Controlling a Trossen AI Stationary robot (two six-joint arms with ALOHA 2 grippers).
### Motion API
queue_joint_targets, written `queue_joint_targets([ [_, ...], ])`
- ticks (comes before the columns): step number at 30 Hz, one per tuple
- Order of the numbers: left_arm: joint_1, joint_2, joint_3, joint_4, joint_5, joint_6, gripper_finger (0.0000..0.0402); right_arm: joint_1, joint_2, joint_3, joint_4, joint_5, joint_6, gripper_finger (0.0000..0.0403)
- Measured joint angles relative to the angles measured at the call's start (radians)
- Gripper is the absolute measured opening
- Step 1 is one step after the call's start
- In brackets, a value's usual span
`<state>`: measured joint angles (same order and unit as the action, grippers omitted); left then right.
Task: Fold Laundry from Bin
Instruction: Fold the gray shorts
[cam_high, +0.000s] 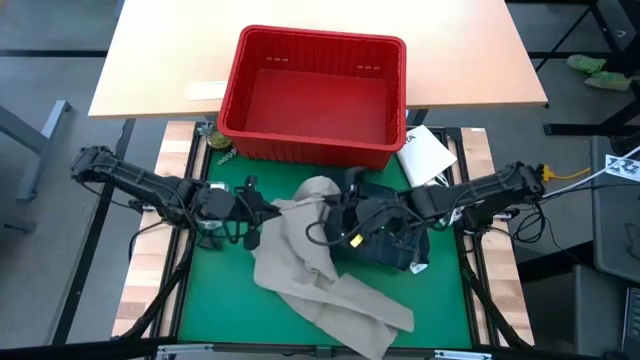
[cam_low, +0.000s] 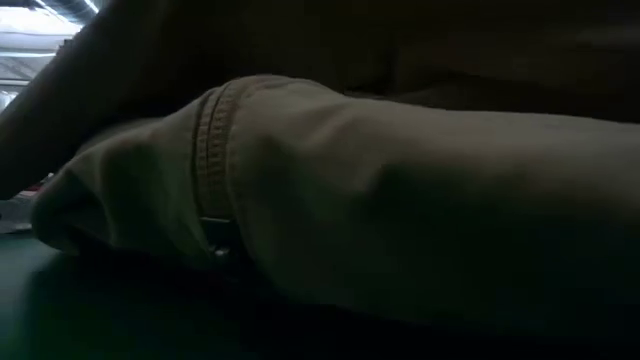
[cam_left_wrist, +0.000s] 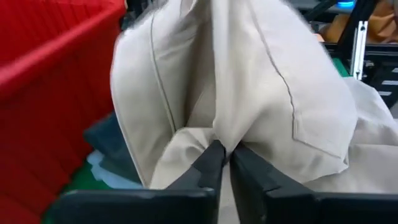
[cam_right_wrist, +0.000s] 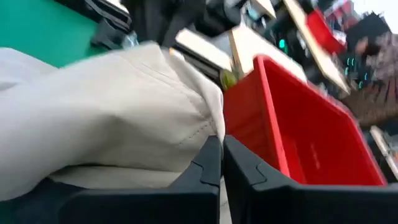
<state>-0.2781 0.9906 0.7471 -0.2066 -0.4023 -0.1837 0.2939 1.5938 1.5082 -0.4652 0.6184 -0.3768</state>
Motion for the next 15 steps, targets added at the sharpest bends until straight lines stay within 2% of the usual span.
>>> queue_joint_targets([
  [8,0.030,0.000,0.000,-0.002,0.004,0.012,0.0110,0.002,-0.024,0.000,-0.243,0.036,0.211,0.0002],
  [15,0.027,0.001,0.000,-0.023,0.063,0.010,0.0120,0.001,-0.045,0.001,-0.506,-0.005,0.435,0.0002],
])
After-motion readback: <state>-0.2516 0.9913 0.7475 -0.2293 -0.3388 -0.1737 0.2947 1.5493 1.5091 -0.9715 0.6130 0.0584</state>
